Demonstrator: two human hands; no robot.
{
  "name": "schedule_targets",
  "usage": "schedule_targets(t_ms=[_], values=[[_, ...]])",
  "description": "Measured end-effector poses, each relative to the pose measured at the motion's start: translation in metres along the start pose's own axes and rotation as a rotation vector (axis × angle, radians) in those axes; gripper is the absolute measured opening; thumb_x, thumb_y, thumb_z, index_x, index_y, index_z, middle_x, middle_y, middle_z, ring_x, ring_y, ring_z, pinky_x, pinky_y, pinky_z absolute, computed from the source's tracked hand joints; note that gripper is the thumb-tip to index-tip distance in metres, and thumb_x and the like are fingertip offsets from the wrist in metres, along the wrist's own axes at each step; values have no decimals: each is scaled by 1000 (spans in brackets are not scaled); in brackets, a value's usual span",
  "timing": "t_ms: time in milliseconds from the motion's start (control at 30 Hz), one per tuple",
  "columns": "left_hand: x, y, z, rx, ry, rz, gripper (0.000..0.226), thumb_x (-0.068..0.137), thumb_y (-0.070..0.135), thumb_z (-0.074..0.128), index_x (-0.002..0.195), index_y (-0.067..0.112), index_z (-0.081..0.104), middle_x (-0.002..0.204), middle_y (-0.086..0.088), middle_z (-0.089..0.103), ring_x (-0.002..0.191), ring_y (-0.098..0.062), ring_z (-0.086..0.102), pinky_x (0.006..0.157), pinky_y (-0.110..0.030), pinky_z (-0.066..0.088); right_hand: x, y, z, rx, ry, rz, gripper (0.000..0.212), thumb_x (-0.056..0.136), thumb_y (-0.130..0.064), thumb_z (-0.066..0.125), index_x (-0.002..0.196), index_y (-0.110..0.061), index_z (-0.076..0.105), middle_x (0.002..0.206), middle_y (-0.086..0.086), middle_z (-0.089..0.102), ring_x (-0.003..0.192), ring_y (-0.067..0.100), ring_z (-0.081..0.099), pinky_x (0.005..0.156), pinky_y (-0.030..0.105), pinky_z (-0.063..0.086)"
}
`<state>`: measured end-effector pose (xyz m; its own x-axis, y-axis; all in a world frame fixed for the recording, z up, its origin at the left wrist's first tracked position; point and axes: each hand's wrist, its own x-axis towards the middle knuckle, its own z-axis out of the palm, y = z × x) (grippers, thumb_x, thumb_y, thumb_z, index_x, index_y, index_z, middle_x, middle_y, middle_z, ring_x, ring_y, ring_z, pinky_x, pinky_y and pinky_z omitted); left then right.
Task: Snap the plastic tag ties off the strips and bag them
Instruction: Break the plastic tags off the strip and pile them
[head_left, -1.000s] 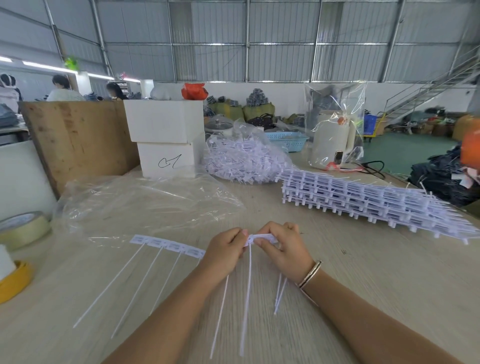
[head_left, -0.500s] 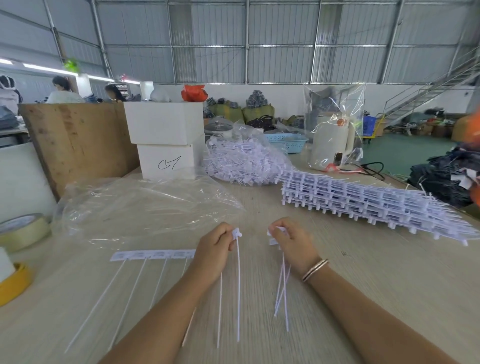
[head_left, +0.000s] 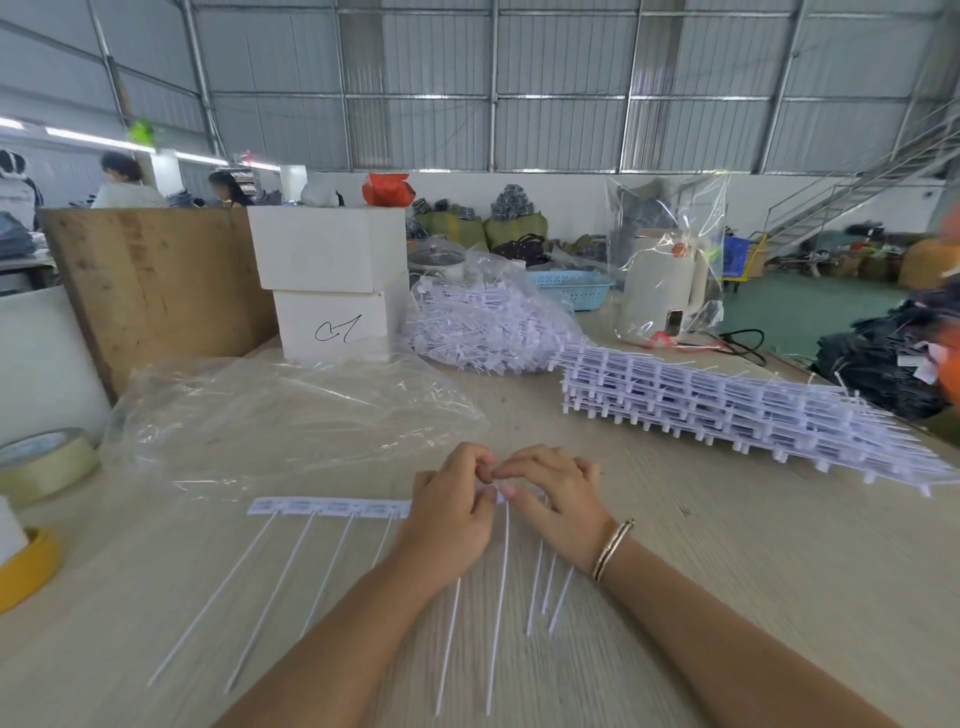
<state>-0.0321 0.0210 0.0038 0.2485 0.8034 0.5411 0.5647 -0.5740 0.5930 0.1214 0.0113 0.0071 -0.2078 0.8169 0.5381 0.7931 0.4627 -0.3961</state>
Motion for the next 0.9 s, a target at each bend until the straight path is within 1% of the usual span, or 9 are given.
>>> schedule_targets(t_ms=[133,233,333,400,533,633,733,833,900], values=[[-1,-2,0,79,51,30,26,86,0,48,105,18,51,85,17,48,73,7,46,81,-24,30,1,5,-2,44,-78,84,18,89,-43,57,86,-29,68,88,-27,53,92,-3,47,84,31,18],[2,-6,-7,311,50,27,15,91,17,46,101,27,53,84,18,50,79,0,51,87,-23,23,2,7,-5,211,-75,143,10,89,-29,60,79,-27,62,83,-16,57,88,3,53,90,32,23],[3,-9,-11,424,-44,-44,20,96,31,37,89,29,56,75,13,54,82,-10,56,91,-28,26,3,6,-10,387,-28,200,23,90,-16,59,72,-30,55,80,-6,57,83,11,55,99,48,33],[4,-10,-10,346,-43,-91,21,96,31,38,83,27,54,72,10,55,79,-13,54,85,-29,27,2,5,-12,378,-33,205,27,91,-15,58,71,-32,54,78,-6,56,81,10,53,100,52,34],[7,-8,-10,275,102,-103,20,90,28,47,71,25,49,61,9,45,70,-13,47,76,-28,23,2,3,-10,380,-94,200,17,90,-26,60,74,-31,56,74,-12,54,77,4,52,102,47,31],[5,-7,-5,261,58,-109,22,91,31,48,72,21,53,60,9,45,71,-13,49,82,-29,26,3,4,-7,381,-148,199,15,87,-30,63,76,-20,61,67,-13,51,68,1,48,96,45,34],[6,-8,-1,206,2,-144,29,93,39,48,70,21,51,58,9,42,66,-10,47,82,-30,28,3,7,-5,367,-162,166,23,87,-27,64,82,-5,64,67,-2,53,65,4,47,87,41,35],[8,-9,-1,89,-62,-238,36,94,40,49,64,21,45,55,7,38,56,-7,41,73,-30,27,3,8,-5,336,-146,109,26,88,-27,63,84,-1,65,74,17,60,67,10,50,87,42,37],[9,-9,-2,-22,-101,-309,34,95,36,49,66,18,48,59,5,42,58,-9,41,69,-30,27,3,9,-4,282,-127,72,28,88,-29,63,84,-1,65,75,19,62,66,12,51,86,42,38]])
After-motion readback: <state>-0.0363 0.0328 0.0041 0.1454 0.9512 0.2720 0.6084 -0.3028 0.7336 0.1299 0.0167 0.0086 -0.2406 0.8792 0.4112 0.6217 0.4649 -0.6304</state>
